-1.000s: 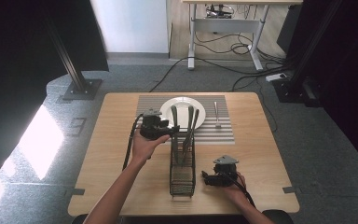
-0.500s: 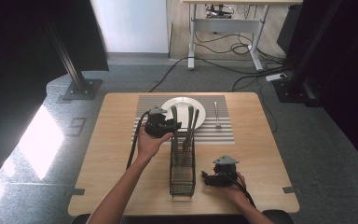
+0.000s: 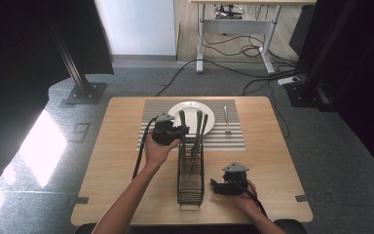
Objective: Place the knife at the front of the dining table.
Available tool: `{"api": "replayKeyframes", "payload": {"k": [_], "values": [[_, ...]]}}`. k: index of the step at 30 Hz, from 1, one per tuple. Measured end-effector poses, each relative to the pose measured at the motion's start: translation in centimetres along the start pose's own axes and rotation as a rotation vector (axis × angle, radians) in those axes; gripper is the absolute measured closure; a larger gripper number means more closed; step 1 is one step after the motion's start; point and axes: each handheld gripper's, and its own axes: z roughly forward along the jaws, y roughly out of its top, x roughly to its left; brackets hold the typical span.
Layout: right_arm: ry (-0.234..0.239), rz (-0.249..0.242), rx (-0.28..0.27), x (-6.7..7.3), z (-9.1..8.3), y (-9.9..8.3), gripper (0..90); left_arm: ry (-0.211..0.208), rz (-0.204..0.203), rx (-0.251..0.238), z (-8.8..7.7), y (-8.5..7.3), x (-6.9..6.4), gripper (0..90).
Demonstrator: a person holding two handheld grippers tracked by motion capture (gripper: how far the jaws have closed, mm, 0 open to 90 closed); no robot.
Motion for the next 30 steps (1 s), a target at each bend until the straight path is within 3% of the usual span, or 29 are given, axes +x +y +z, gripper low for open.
{"api": "replayKeyframes", "payload": {"k": [5, 9, 18, 30], "values": [[0.000, -0.002, 0.000, 0.0, 0.0, 0.0, 13.6, -0.044, -0.004, -0.037, -0.6, 0.2, -0.3, 82.7], [0.001, -0.003, 0.000, 0.0, 0.0, 0.0, 13.6, -0.028, 0.052, -0.048, -1.1, 0.7, -1.0, 83.2], [0.003, -0.003, 0.000, 0.0, 0.0, 0.0, 13.6, -0.040, 0.098, -0.120, -3.6, 2.8, -1.8, 83.3], [0.005, -0.001, 0.002, 0.0, 0.0, 0.0, 13.5, -0.045, 0.113, -0.234, -7.8, 5.4, -2.1, 83.5]]}}
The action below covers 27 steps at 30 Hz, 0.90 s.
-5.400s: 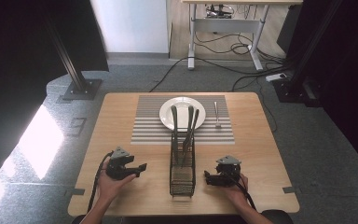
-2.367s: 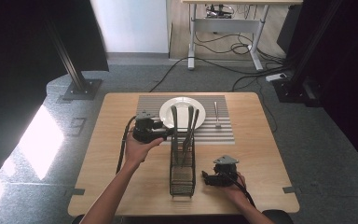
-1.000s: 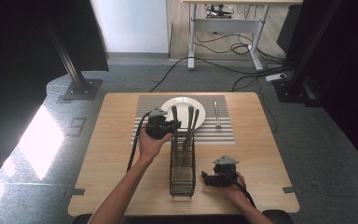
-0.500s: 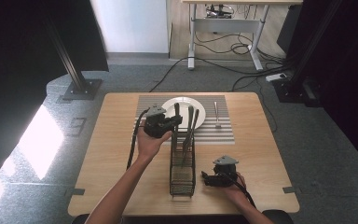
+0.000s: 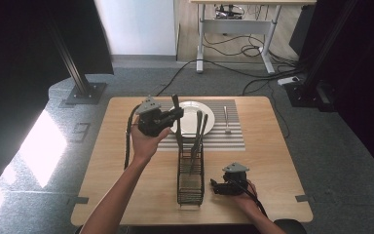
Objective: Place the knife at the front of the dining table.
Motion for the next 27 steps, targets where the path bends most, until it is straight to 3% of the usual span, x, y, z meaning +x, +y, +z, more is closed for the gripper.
{"api": "replayKeyframes", "payload": {"k": [6, 10, 27], "values": [[0.001, 0.001, 0.000, 0.0, 0.0, 0.0, 13.5, 0.016, 0.002, -0.070, -2.4, 1.8, 0.4, 83.5], [0.001, 0.001, 0.000, 0.0, 0.0, 0.0, 13.5, 0.048, -0.005, -0.069, -3.4, 1.9, 1.1, 83.5], [0.000, -0.002, -0.001, 0.0, 0.0, 0.0, 13.5, 0.152, -0.075, 0.053, -3.6, -3.1, 5.3, 83.5]]}}
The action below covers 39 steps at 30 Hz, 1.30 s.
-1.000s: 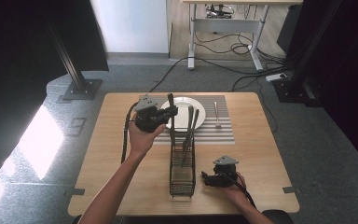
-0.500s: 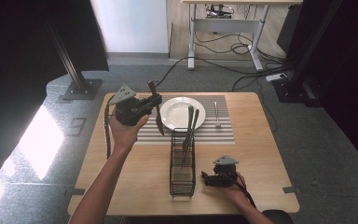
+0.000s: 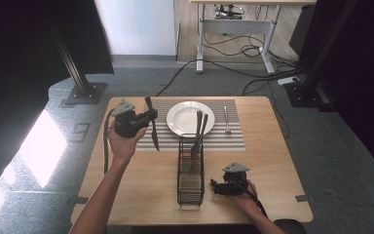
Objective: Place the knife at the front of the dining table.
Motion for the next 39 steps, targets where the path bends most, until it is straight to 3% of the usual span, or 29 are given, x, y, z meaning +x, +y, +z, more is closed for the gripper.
{"api": "replayKeyframes", "payload": {"k": [16, 24, 39], "values": [[0.001, 0.000, 0.001, 0.0, 0.0, 0.0, 13.6, 0.032, -0.032, 0.107, 0.6, -3.5, 1.8, 83.5], [0.000, 0.001, 0.000, 0.0, 0.0, 0.0, 13.5, 0.069, -0.050, 0.162, 1.4, -4.8, 3.0, 83.5], [0.001, 0.002, 0.000, 0.0, 0.0, 0.0, 13.7, 0.104, -0.067, 0.177, 2.5, -5.2, 4.0, 83.5]]}}
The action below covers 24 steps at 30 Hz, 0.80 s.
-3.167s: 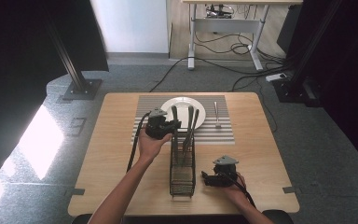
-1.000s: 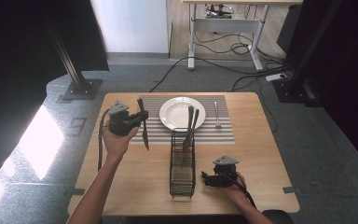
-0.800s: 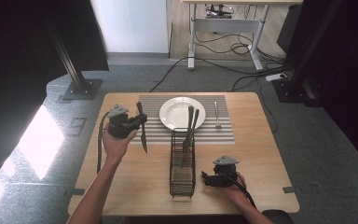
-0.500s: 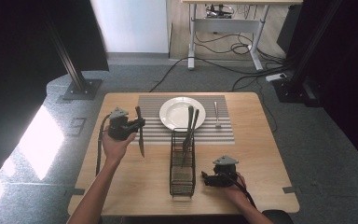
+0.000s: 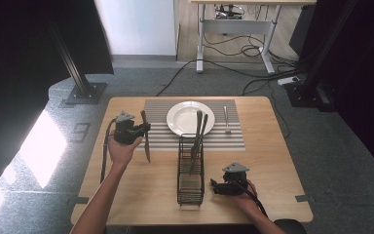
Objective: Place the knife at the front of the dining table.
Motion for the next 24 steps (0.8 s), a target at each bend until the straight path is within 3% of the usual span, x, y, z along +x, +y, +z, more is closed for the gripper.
{"api": "replayKeyframes", "payload": {"k": [8, 24], "values": [[0.003, -0.002, 0.000, 0.0, 0.0, 0.0, 13.6, 0.030, 0.007, 0.007, 0.9, 0.5, 0.1, 83.5], [0.013, -0.013, 0.000, 0.0, 0.1, 0.1, 13.6, 0.050, 0.018, 0.026, 3.5, 1.9, 0.0, 83.5]]}}
